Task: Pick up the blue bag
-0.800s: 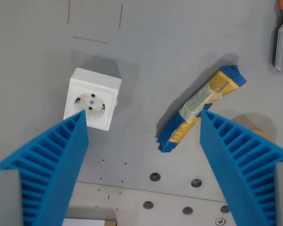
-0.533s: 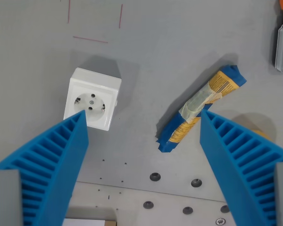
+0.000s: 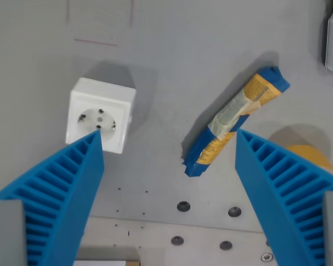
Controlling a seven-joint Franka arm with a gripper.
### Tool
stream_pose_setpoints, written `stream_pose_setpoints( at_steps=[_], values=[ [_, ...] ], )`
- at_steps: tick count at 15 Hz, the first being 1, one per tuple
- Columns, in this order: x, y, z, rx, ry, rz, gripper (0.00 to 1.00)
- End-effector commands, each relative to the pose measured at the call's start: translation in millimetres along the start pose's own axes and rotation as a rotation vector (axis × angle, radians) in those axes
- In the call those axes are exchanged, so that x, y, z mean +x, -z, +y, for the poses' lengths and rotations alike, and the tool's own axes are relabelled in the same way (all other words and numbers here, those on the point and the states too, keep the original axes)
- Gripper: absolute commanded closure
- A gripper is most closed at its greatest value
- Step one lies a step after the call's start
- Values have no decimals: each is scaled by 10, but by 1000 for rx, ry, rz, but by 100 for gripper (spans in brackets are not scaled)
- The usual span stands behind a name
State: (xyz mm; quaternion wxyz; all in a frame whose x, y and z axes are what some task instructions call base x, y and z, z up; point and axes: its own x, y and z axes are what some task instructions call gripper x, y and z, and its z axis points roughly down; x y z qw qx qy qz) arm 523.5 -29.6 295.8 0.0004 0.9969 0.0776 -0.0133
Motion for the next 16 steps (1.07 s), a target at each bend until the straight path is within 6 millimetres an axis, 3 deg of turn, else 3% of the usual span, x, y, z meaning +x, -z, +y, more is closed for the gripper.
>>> stream_pose_setpoints(
  at_steps=[1, 11, 16],
  values=[
    [-154, -174, 81, -6, -209, 133, 0],
    [-549, -747, 403, 35, -518, 218, 0],
    [-663, -1024, 598, 37, -566, 210, 0]
  ],
)
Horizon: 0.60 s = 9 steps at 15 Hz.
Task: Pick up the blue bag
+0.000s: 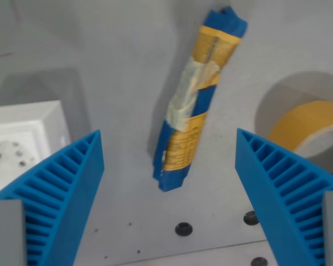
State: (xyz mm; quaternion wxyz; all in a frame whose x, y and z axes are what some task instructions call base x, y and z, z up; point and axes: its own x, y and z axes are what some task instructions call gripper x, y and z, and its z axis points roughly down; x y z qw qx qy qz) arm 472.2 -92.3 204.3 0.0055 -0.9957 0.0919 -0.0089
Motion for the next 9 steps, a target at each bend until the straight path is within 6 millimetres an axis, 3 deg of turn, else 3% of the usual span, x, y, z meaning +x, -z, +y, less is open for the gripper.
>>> stream_pose_setpoints(
  at_steps=[1, 9],
  values=[
    [-58, -141, 127, 47, -222, 156, 0],
    [18, -449, 191, 49, -143, 106, 0]
  ],
)
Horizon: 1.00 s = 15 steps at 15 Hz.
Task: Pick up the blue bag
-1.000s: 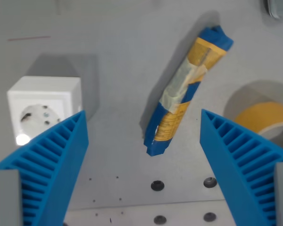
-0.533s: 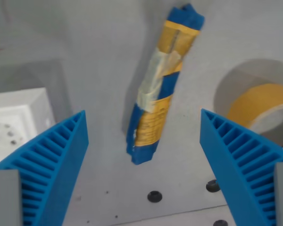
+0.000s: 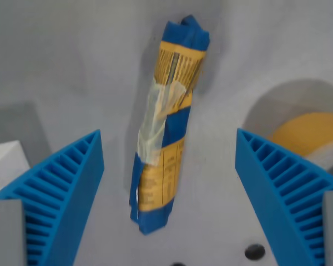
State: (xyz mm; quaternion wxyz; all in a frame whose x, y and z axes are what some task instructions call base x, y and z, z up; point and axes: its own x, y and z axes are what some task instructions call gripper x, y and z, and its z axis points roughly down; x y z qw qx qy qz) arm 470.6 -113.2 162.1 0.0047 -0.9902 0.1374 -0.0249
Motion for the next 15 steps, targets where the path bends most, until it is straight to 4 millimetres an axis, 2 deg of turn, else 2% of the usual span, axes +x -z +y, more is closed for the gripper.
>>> stream_pose_setpoints(
  at_steps=[1, 2, 8, 9, 15],
  values=[
    [-7, -17, -28, 52, -46, 69, 0],
    [-53, -70, -25, 51, -40, 65, 0],
    [-42, -371, -18, 56, -26, 94, 0],
    [-49, -422, -12, 59, -25, 94, 100],
    [-49, -422, -12, 59, -25, 94, 100]
  ],
)
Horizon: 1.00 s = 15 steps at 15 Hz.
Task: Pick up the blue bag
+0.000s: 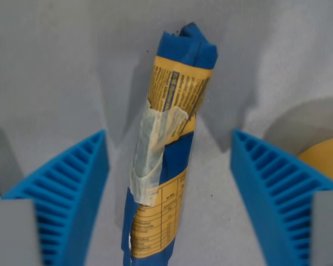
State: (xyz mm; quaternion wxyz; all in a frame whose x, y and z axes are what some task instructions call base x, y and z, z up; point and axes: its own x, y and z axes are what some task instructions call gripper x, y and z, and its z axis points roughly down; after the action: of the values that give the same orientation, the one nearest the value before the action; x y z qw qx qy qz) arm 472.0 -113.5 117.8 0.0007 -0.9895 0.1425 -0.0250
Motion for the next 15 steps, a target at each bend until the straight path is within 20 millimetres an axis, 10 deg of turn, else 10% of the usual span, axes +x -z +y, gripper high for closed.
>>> stream_pose_setpoints(
  at_steps=[1, 15],
  values=[
    [-42, 21, -17, 68, -16, 92, 100],
    [-17, 174, -19, 66, -15, 81, 100]
  ],
)
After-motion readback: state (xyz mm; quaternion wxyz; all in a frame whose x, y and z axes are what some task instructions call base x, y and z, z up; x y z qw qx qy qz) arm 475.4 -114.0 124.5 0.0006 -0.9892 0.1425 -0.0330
